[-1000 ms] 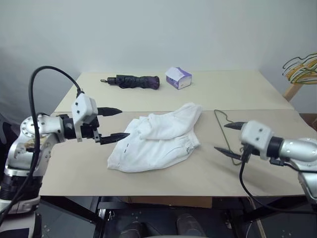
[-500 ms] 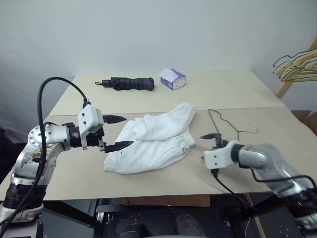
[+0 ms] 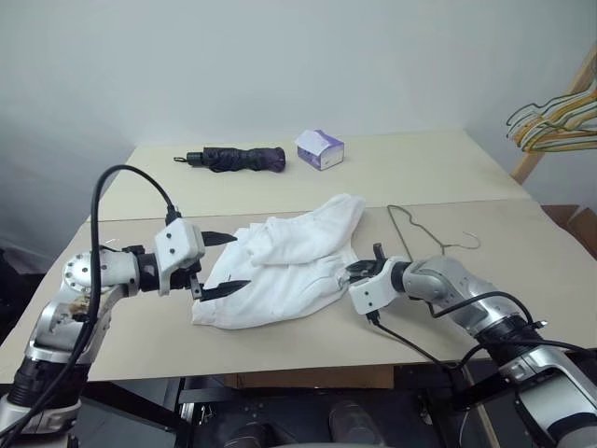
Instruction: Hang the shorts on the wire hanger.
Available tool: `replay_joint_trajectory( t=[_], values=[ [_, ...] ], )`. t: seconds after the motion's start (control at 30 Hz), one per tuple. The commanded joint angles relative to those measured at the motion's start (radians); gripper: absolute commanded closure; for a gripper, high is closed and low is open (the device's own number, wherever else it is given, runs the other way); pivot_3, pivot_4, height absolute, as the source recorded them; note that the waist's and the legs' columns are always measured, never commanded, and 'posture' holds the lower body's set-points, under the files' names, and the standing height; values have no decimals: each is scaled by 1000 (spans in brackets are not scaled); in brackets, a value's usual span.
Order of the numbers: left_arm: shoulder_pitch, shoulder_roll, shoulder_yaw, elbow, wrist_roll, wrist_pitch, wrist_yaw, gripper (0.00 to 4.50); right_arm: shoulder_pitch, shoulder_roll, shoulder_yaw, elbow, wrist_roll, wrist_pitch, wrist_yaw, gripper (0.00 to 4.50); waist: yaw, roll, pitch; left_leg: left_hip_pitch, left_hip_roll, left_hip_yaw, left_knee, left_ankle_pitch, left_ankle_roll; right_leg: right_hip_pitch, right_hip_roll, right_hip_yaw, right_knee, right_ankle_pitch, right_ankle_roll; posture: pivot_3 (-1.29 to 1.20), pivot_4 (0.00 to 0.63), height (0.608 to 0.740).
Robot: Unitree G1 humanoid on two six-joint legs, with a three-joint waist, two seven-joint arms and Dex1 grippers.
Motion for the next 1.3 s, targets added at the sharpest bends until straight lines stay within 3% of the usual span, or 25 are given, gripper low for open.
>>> replay_joint_trajectory(
  t=[0.03,0.23,0.37,0.53,0.67,0.77,1.03,1.17,1.3],
  values=[
    [44,74,-11,14,84,-157,-62,0,-16,-12,-21,-12,0,-29,-17,4472,0,0,0,0,0,0,0,0,0,0,0,0,0,0,0,-233,0,740],
    [96,168,-86,95,249,-384,-106,0,-9,-2,-29,-24,6,-12,-19,4472,3,0,0,0,0,0,-1,-4,-7,0,0,0,0,0,0,-243,0,740],
    [49,162,-174,217,446,-511,-24,0,0,17,-39,-50,10,21,-24,4472,3,0,0,1,0,0,-1,-4,-7,0,0,0,0,0,0,-255,0,740],
    [-46,112,-259,375,578,-582,61,0,11,15,-49,-73,14,41,-29,4472,4,2,-1,1,0,-1,0,-4,-7,1,0,0,0,0,0,-268,0,740],
    [-133,44,-298,485,656,-593,142,872,19,9,-59,-97,26,58,-18,4500,4,8,-5,5,-1,-2,-1,-4,-7,6,0,-1,0,-5,7,-286,0,740],
    [-172,7,-303,532,646,-586,150,1803,27,5,-68,-114,31,66,-9,4500,5,8,-5,12,-1,-4,-1,-5,-8,15,-1,-4,-2,-7,10,-295,0,740],
    [-269,-35,-319,627,621,-647,146,4405,49,-18,-89,-150,52,63,17,4500,-9,7,-4,8,-2,-6,-1,-4,-7,14,-1,-6,-4,-7,11,-310,0,740],
    [-275,5,-299,594,483,-693,4,4459,82,-85,-118,-227,163,22,97,4500,-23,7,-4,7,-1,-8,0,-4,-7,14,-1,-8,-4,-7,11,-318,0,740],
    [-235,74,-242,501,235,-658,-192,4459,145,-211,-153,-374,502,7,337,4500,-36,7,-4,3,-1,-9,0,-5,-7,11,-1,-10,-5,-7,11,-324,0,740]
  ],
)
